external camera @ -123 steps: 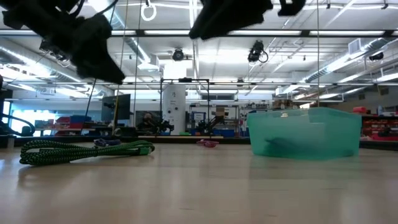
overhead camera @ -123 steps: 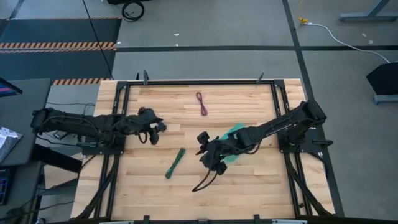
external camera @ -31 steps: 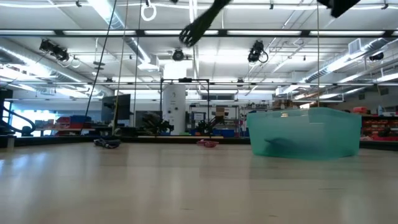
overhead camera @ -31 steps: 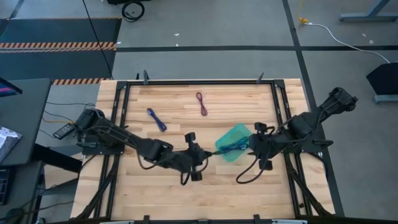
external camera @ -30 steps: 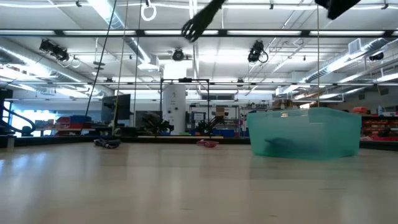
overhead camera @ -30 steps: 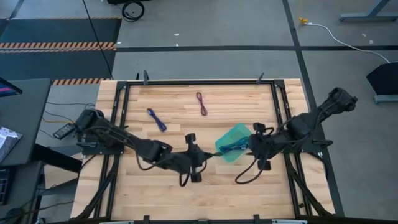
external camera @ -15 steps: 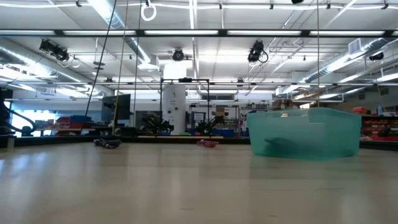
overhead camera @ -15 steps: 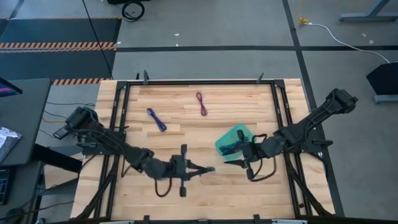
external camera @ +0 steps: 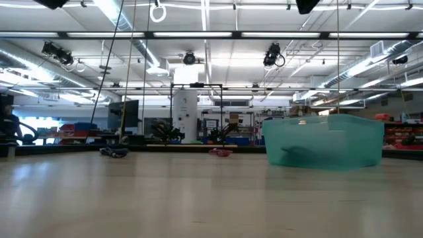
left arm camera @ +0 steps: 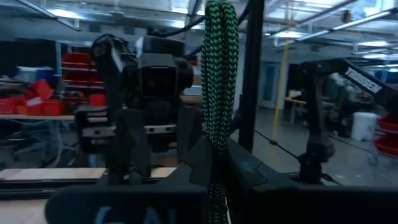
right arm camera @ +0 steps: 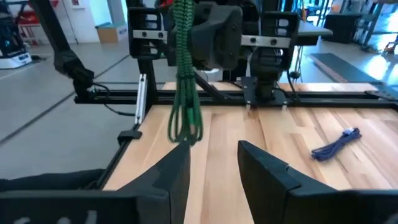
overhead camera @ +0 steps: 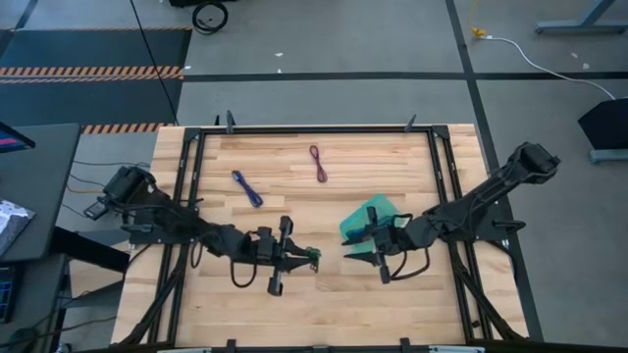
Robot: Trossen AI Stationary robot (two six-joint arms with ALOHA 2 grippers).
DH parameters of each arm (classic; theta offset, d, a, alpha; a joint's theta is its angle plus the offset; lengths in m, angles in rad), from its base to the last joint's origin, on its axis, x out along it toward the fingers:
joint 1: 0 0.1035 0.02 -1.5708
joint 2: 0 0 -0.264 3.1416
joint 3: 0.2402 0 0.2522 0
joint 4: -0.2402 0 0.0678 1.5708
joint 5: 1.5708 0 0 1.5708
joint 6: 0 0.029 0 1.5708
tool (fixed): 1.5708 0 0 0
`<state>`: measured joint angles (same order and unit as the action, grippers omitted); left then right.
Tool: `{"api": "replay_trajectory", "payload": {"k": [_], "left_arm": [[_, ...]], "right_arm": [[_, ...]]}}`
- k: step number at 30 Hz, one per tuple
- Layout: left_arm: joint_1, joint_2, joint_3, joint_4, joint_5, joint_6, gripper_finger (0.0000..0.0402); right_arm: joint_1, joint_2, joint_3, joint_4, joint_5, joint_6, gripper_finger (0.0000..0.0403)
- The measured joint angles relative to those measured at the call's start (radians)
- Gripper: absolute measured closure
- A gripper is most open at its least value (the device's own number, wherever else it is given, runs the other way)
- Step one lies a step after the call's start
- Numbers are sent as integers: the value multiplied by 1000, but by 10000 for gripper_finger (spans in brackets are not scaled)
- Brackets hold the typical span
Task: Pick and place USB-C Cables
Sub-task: Put the green charger cable into the green bin
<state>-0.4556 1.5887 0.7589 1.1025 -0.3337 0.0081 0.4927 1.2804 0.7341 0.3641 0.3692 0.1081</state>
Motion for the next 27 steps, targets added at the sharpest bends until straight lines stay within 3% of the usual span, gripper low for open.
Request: {"api": "replay_trajectory", "payload": {"k": [22,27], "left_arm": [[63,1,0,-159,21,-26,374],[67,1,0,-155,35,-42,375]], "right_arm": [[-45,341,0,515,6,-79,257],[-61,357,0,520,8,-71,233]]}}
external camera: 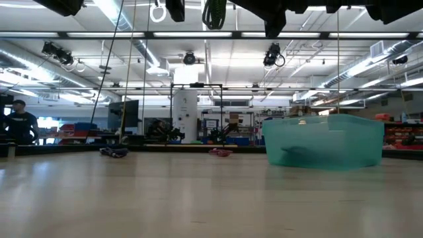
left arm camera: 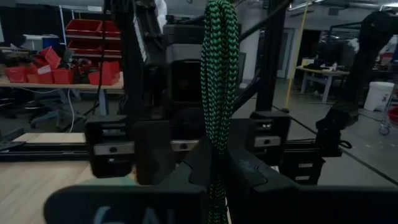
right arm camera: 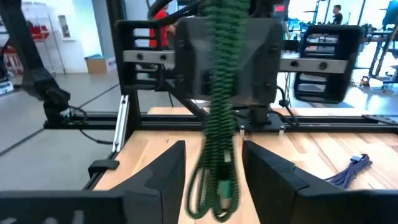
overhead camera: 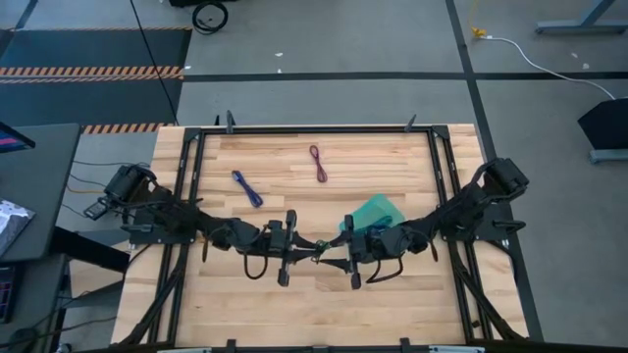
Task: Pick and place USB-C Cables
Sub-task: Put the green charger cable into the green bin
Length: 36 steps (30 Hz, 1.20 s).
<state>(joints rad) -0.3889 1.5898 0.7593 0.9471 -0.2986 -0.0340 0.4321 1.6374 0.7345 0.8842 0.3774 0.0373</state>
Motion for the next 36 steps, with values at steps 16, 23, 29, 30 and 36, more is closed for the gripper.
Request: {"api": "replay_trajectory", "payload": {"k": [16,23,29,30,36], "left_arm": [[34,0,1,-3,64,-7,373],[40,0,1,-2,77,0,371],[39,0,1,34,87,5,372],[39,0,1,39,88,5,372],[66,0,1,37,136,-23,369]], "right_arm": [[4,-1,1,58,-12,49,210],[4,-1,1,57,1,49,213],[4,-1,1,27,19,91,228],[4,-1,1,18,19,98,231],[4,-1,1,6,64,90,260]]}}
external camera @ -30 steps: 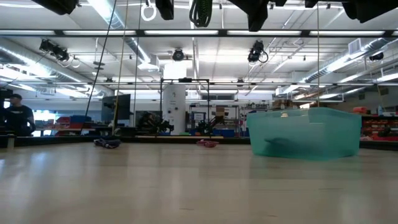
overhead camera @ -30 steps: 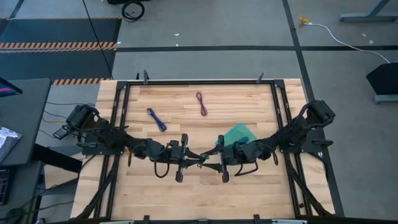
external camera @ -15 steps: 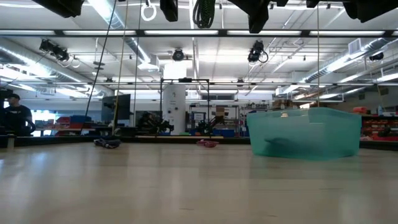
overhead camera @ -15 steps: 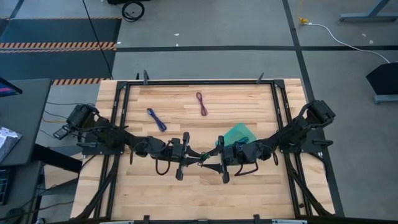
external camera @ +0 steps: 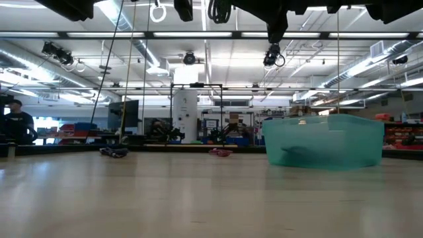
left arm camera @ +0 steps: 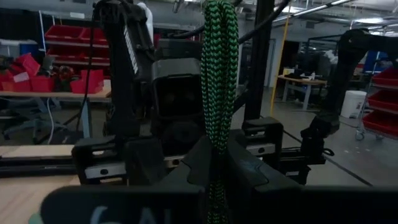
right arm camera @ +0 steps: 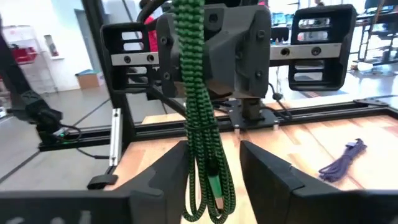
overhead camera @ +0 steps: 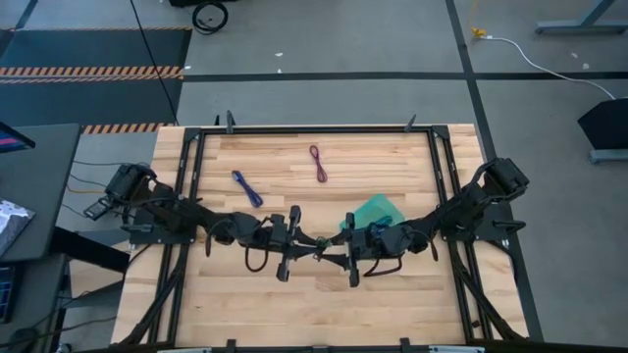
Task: Pick and place USB-C Cables
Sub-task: Put the green charger cable into the green bin
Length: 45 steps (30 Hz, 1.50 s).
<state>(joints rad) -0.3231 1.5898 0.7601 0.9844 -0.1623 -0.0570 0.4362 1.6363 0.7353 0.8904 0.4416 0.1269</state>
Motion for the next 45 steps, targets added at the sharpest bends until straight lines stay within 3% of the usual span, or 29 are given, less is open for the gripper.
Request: {"api": "replay_trajectory", "payload": {"k": [6,18,29,45], "left_arm": [[14,0,0,-17,7,-17,365],[24,1,0,-34,9,-36,359],[25,1,1,-103,6,-31,352],[29,-102,0,-402,-27,-39,234]], "right_arm": [[1,0,0,-11,33,-57,374],[7,0,0,-31,71,-79,375],[53,0,-1,-84,234,-128,375],[102,-33,-1,-133,497,-269,376]]}}
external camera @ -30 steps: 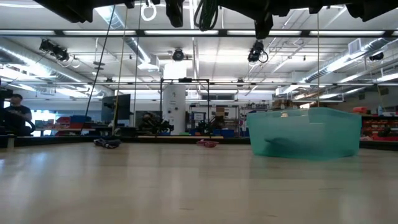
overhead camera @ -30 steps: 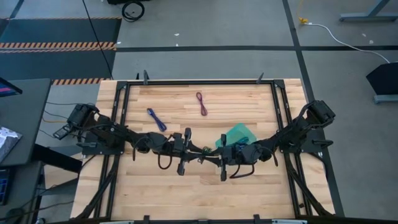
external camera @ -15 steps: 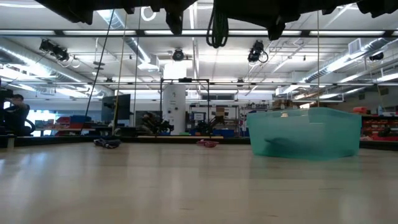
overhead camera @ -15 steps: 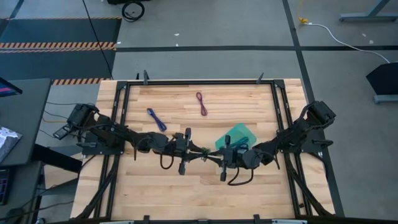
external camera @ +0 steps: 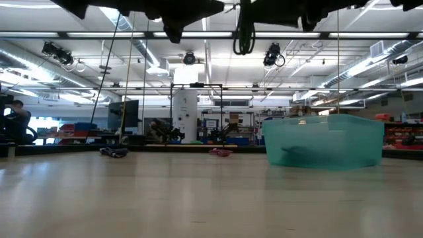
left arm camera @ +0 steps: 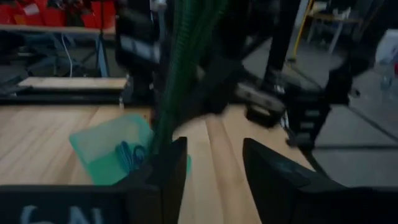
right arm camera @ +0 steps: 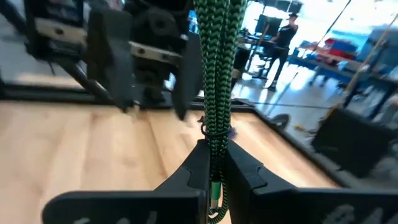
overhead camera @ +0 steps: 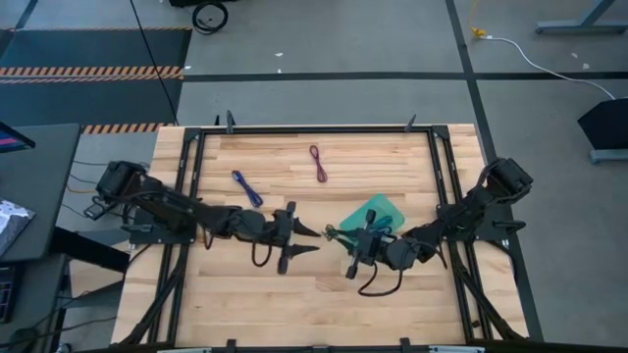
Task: Pick and place USB-C Cables
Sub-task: Put the green charger cable into the green bin
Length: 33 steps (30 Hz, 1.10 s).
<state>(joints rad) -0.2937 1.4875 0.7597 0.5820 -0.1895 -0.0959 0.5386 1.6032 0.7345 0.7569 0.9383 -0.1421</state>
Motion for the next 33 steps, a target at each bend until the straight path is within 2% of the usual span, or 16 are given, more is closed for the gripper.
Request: {"api": "replay_trajectory", "payload": {"k": [6,10,15,19,26,33], "left_arm": [[2,-80,-1,-242,-18,-25,208],[1,-120,-1,-357,-38,-80,216],[-12,-148,0,-426,-40,-123,231],[-25,-155,0,-433,-42,-121,240],[-25,-154,0,-439,-43,-121,253],[-25,-154,0,-438,-43,-121,257]], "right_arm": [[18,-92,0,-161,66,-161,377],[1,-159,0,-319,131,-247,377],[-30,-244,0,-561,135,-279,377],[-34,-296,1,-819,87,-222,377],[-39,-333,1,-1281,-141,-36,377],[-39,-333,1,-1487,-189,43,375]]}}
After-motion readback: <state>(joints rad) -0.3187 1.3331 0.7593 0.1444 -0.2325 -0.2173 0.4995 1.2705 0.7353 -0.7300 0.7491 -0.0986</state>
